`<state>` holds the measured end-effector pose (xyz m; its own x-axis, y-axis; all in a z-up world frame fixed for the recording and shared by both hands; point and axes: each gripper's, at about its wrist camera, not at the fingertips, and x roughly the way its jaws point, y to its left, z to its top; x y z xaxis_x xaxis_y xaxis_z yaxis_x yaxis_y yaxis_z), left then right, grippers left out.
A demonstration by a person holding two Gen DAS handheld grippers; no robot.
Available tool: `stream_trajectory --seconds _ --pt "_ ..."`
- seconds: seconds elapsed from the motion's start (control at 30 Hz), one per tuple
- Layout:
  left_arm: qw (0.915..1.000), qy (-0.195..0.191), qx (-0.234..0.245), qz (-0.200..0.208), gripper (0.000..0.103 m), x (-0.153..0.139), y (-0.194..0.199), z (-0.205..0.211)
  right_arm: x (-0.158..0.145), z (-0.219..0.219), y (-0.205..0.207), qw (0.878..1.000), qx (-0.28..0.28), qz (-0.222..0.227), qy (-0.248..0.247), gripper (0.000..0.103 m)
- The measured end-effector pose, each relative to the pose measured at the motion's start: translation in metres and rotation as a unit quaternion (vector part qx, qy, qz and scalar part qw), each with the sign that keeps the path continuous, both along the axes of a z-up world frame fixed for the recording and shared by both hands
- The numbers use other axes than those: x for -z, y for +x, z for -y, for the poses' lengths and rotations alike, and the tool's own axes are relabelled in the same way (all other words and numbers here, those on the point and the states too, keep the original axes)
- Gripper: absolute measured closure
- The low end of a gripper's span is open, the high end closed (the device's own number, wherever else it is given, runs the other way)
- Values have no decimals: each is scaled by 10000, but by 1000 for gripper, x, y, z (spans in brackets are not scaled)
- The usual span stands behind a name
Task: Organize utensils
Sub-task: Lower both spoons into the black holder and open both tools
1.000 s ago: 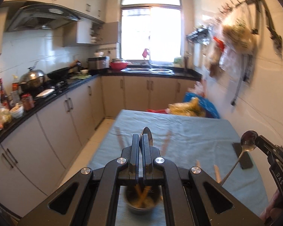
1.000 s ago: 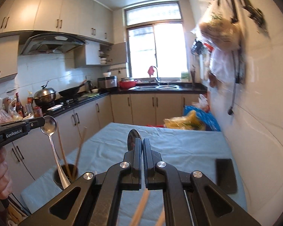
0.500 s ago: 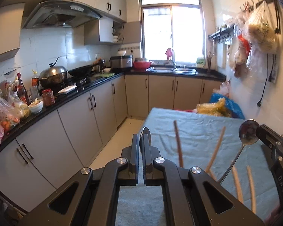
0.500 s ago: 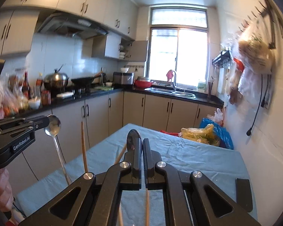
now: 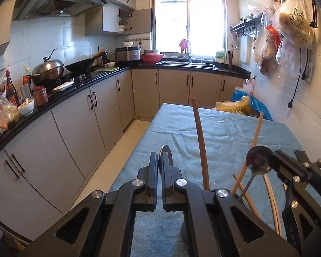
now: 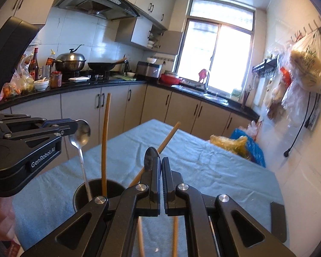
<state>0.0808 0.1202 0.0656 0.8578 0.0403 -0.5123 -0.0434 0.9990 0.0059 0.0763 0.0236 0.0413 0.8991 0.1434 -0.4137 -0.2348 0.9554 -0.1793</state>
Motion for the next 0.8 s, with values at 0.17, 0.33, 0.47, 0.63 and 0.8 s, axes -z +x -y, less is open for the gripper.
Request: stream_trajectory --seconds 0.17,0.33,0.47,0.63,0.8 --pt "9999 -78 69 3 100 0 0 0 2 7 5 9991 -116 -245 311 99" --pt "9997 -193 95 -65 100 -1 1 -5 -2 17 9 9955 -271 -522 743 98" --pt "9996 -266 104 -71 100 -4 0 -8 -7 26 8 9923 -355 -583 1033 98" --pt "9994 -323 117 -50 100 -8 -6 -10 -20 42 1 9895 -348 -486 1316 98" --pt "9987 -381 335 -38 100 -12 -23 -10 -16 71 4 9836 -230 -811 1594 98"
